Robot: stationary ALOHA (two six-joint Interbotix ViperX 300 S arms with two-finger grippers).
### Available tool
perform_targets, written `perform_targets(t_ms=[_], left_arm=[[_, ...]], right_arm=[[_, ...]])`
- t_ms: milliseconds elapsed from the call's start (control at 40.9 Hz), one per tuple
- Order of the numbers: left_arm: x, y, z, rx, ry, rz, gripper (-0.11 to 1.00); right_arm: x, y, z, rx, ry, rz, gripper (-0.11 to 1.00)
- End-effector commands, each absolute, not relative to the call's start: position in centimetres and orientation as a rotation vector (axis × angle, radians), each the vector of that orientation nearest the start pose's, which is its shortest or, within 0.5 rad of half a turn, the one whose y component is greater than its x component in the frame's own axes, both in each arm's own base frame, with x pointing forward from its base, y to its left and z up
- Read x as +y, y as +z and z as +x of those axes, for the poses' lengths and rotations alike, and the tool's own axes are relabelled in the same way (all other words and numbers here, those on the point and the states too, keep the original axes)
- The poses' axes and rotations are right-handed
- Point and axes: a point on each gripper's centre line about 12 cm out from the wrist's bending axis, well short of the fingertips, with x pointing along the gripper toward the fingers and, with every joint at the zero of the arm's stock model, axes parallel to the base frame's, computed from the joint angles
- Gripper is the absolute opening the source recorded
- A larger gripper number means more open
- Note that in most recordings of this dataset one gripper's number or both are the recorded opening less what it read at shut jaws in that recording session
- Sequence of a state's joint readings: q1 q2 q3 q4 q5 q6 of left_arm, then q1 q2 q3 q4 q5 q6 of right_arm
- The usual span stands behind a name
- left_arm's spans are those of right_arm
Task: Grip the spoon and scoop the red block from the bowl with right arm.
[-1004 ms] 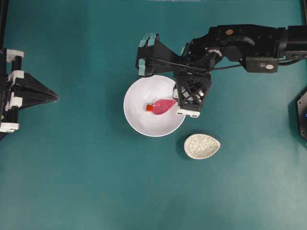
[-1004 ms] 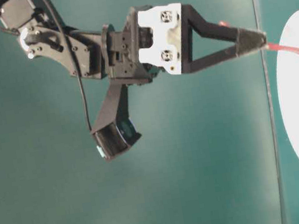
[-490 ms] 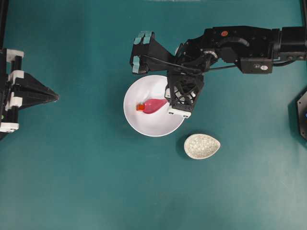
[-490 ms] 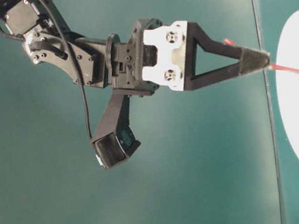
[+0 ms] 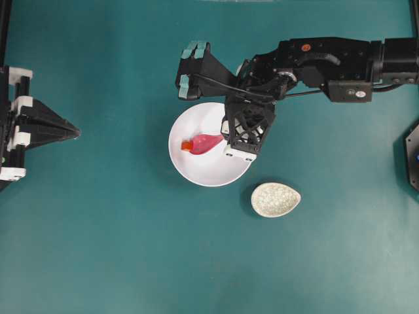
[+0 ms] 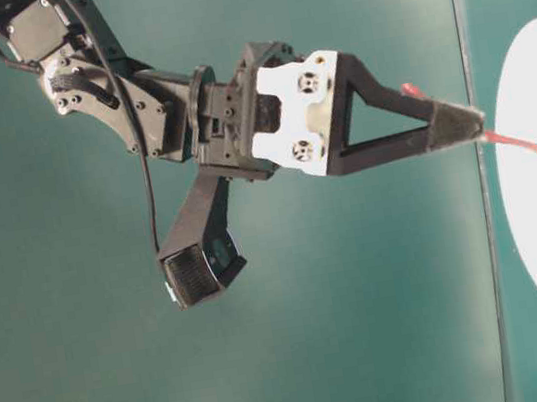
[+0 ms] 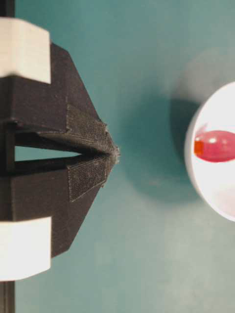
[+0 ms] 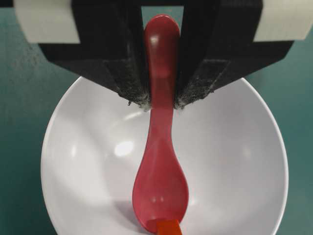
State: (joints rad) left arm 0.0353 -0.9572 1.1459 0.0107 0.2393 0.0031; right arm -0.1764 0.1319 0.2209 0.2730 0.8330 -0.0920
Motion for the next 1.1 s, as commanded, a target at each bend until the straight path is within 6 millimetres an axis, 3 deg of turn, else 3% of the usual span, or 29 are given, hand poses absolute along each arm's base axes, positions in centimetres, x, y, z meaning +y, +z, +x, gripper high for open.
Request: perform_targets(t_ms=[0,1077], left_arm=[[0.8,25.4,19.5,0.401,0.038,0.006,0.0],[0.8,25.4,19.5,0.402,0.039,-0.001,0.0]], right_arm=[[-5.1,22.3,42.8,1.098,-0.029,0.302,0.24],[-4.5,22.7,41.9,0.996,-0.046,0.337,0.24]])
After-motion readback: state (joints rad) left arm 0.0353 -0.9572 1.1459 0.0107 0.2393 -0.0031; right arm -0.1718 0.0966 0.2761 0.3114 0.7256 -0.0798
